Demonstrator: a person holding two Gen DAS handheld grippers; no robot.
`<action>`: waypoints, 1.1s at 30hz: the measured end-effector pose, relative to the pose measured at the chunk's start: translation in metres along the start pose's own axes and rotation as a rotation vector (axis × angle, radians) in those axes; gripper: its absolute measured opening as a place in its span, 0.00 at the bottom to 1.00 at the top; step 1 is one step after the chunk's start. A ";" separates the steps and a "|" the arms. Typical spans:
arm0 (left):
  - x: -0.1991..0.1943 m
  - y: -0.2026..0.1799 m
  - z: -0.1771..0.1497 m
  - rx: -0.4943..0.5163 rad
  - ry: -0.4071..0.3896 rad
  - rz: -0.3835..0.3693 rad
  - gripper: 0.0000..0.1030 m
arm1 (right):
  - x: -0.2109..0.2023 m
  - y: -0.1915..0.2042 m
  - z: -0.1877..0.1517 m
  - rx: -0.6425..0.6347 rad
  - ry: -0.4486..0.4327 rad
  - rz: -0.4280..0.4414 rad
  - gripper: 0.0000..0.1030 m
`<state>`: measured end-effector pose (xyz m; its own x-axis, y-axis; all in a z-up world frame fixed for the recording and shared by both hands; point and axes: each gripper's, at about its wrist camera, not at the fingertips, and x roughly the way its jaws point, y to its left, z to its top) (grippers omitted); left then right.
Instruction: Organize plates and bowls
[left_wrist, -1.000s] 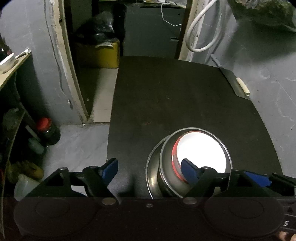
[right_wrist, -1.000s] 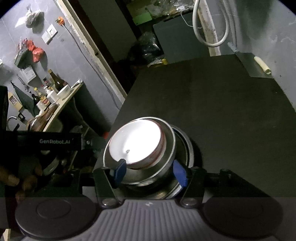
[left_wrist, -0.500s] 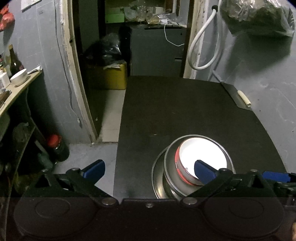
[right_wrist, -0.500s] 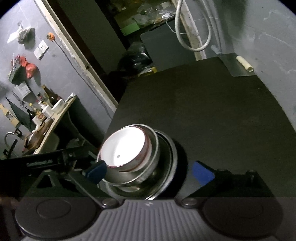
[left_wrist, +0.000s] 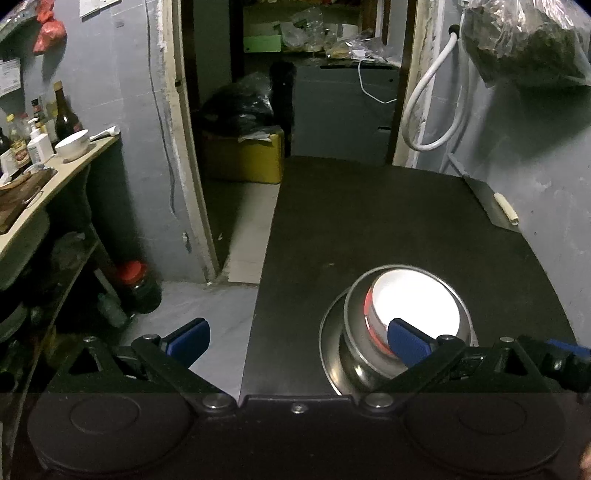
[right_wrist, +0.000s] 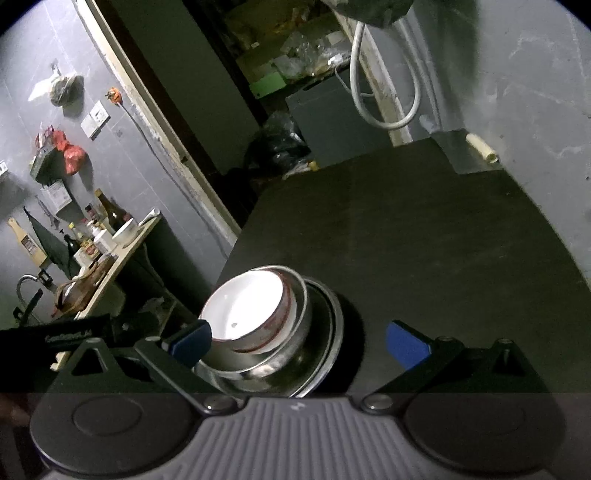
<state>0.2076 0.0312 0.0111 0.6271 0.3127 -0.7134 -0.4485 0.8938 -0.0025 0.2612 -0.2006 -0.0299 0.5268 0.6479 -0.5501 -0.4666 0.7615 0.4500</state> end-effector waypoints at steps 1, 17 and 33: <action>-0.001 0.000 -0.001 0.000 0.003 0.005 0.99 | -0.003 -0.001 0.000 0.002 -0.023 -0.001 1.00; -0.033 0.002 -0.018 -0.041 -0.035 0.024 0.99 | -0.022 0.002 -0.005 -0.047 -0.106 -0.016 1.00; -0.041 0.035 -0.016 0.025 -0.123 -0.084 0.99 | -0.044 0.054 -0.017 -0.080 -0.232 -0.212 1.00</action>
<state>0.1559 0.0449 0.0294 0.7361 0.2720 -0.6198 -0.3758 0.9259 -0.0399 0.2008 -0.1882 0.0068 0.7623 0.4689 -0.4462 -0.3786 0.8821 0.2802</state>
